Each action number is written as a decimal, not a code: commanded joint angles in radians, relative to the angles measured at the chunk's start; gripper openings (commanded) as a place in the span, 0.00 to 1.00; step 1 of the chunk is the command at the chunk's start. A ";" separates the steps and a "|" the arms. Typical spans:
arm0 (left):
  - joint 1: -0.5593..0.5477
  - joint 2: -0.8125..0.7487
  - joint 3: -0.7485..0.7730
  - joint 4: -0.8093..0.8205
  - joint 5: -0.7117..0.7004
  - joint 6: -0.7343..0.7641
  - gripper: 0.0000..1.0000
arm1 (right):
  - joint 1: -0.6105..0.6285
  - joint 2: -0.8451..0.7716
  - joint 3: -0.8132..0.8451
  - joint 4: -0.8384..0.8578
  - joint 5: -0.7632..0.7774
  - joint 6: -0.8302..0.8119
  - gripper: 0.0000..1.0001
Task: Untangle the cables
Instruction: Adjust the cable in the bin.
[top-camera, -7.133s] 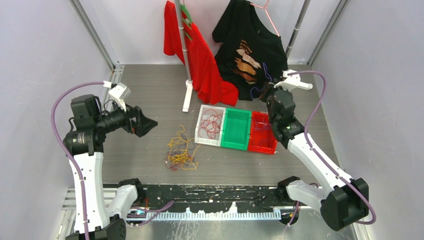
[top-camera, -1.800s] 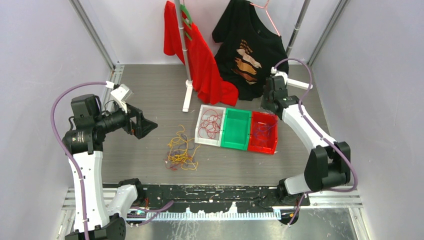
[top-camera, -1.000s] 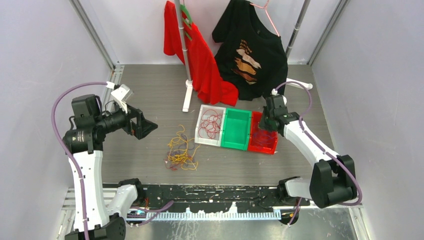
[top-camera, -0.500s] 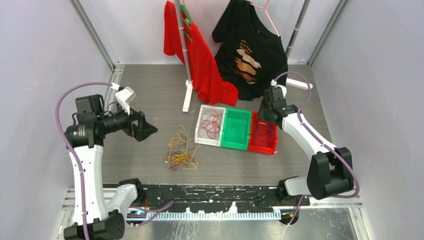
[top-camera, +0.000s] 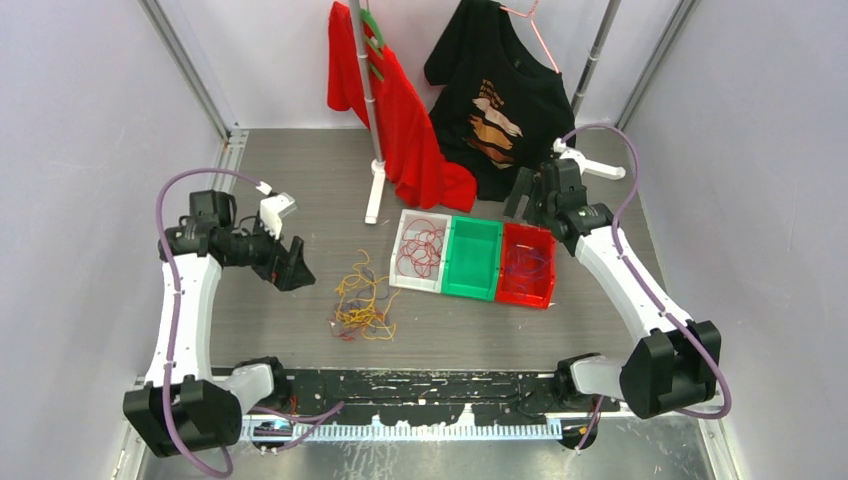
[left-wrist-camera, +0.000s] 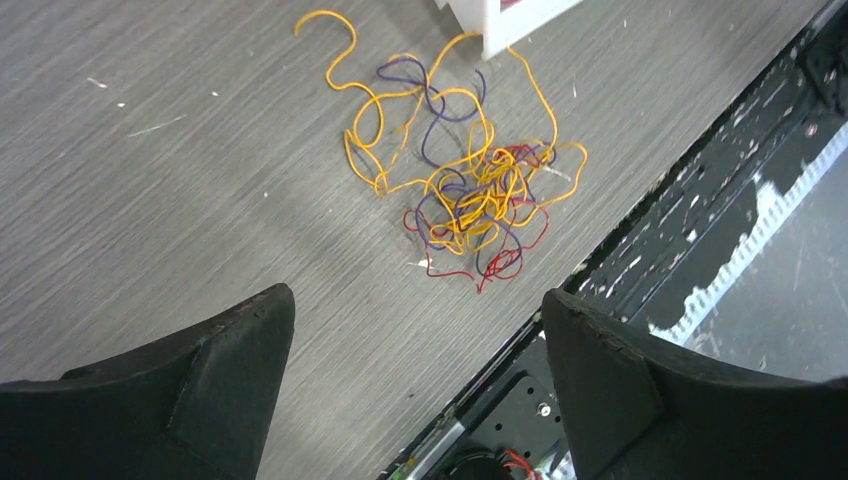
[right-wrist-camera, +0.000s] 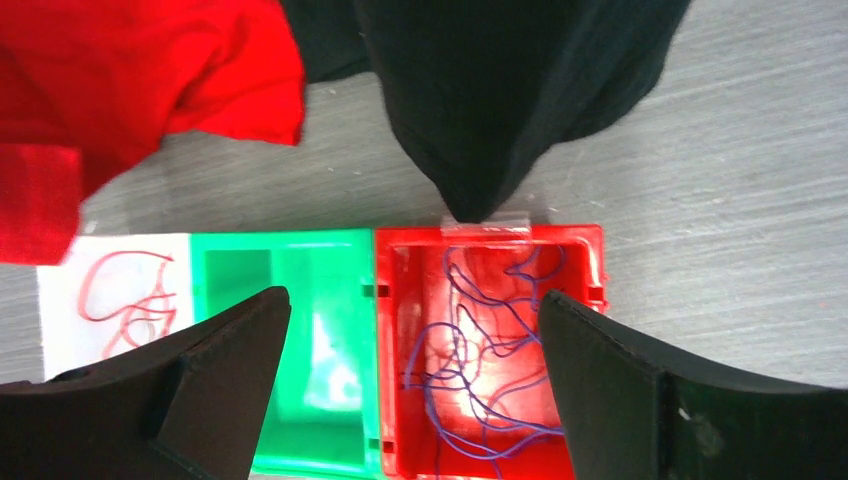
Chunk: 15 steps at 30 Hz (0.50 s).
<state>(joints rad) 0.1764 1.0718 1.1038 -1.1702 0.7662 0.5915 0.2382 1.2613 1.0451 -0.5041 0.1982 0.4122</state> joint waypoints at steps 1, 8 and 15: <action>-0.049 0.048 -0.051 0.059 -0.018 0.053 0.89 | -0.002 -0.026 0.121 0.029 -0.046 0.089 1.00; -0.162 0.150 -0.144 0.202 -0.067 0.017 0.78 | 0.012 0.024 0.171 0.041 -0.251 0.126 1.00; -0.235 0.328 -0.156 0.305 -0.059 0.011 0.65 | 0.235 0.025 0.172 0.019 -0.039 0.084 0.78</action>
<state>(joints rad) -0.0204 1.3380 0.9421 -0.9615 0.6994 0.5983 0.3744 1.3235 1.2098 -0.5148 0.0765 0.4988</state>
